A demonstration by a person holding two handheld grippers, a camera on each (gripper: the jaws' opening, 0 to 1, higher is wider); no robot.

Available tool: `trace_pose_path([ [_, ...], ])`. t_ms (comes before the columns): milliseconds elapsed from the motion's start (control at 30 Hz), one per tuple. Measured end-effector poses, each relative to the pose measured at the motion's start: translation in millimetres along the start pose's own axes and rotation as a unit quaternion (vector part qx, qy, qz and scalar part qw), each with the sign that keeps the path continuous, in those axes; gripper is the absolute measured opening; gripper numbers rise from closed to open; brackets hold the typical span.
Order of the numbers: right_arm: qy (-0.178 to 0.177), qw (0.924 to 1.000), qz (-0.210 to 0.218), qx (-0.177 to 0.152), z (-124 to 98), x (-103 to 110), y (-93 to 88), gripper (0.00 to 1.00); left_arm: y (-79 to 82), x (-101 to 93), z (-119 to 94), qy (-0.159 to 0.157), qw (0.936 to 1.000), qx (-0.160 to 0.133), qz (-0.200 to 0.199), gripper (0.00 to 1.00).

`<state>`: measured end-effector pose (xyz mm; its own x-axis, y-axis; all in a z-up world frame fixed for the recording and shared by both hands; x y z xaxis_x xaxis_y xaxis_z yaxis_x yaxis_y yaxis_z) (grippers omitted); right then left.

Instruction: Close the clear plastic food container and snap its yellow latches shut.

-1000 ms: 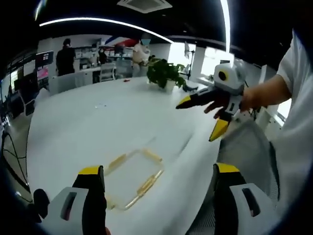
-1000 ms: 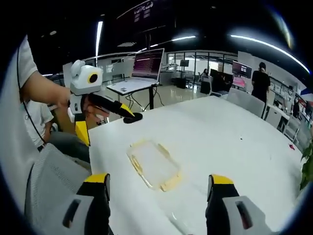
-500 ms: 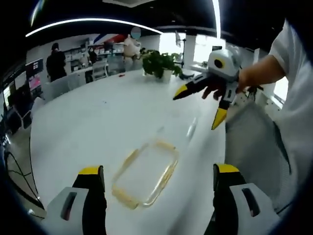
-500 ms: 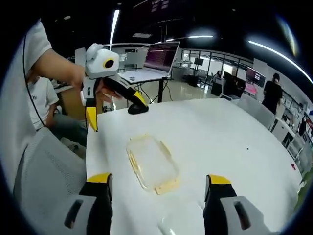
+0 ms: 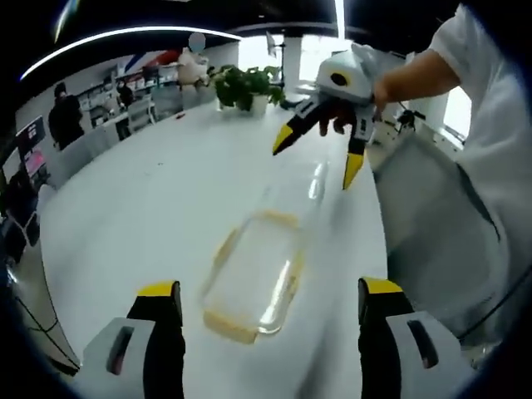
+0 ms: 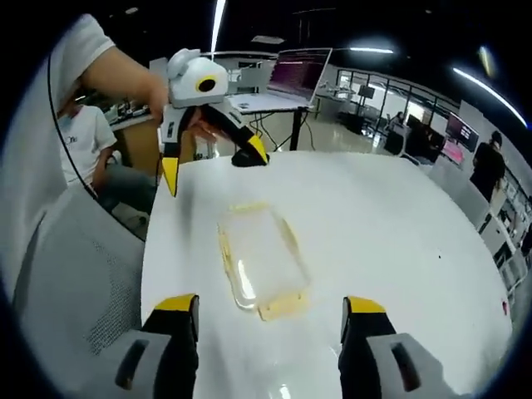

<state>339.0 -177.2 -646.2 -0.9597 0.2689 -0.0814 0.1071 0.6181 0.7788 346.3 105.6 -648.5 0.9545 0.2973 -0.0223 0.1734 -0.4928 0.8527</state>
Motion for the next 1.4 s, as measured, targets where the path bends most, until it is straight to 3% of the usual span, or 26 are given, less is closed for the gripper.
trace_pose_path([
  [100, 0.009, 0.9997, -0.020, 0.014, 6.3, -2.5, 1.5, 0.66, -7.7, 3.8, 1.8, -0.013, 0.9997, 0.018, 0.007, 0.88],
  [400, 0.020, 0.9994, -0.018, 0.022, 21.8, -15.3, -1.4, 0.64, -17.0, 13.5, 10.6, -0.045, 0.9963, 0.050, 0.053, 0.83],
  [500, 0.026, 0.9990, -0.025, 0.026, 26.3, -17.2, -2.5, 0.62, -17.9, 16.6, 13.0, -0.058, 0.9957, 0.050, 0.051, 0.83],
  [733, 0.022, 0.9981, -0.037, 0.044, 35.6, -25.1, -10.5, 0.61, -28.3, 32.3, 16.8, -0.065, 0.9935, 0.067, 0.064, 0.76],
  [867, 0.035, 0.9973, -0.040, 0.051, 40.3, -26.8, -11.8, 0.57, -31.6, 35.6, 18.3, -0.068, 0.9931, 0.072, 0.062, 0.75],
  [1000, 0.061, 0.9924, -0.073, 0.079, 45.5, -25.0, -16.9, 0.53, -35.3, 35.2, 20.7, -0.081, 0.9902, 0.082, 0.079, 0.73],
  [1400, 0.085, 0.9895, -0.066, 0.097, 57.3, -32.5, -20.1, 0.43, -45.5, 42.0, 29.5, -0.089, 0.9852, 0.116, 0.090, 0.65],
])
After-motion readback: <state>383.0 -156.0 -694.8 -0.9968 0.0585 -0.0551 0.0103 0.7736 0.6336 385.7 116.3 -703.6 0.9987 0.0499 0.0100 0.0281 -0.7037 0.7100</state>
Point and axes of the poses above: the point that each gripper's makers call its tool centre point, and the gripper's own axes: z roughly forward along the fingers, x roughly to its left, y roughly out of its top, the point moved 10 cm from there along -z, roughly backward along the fingers, and after that the axes turned 10 degrees about -x, right-handed, at the moved point
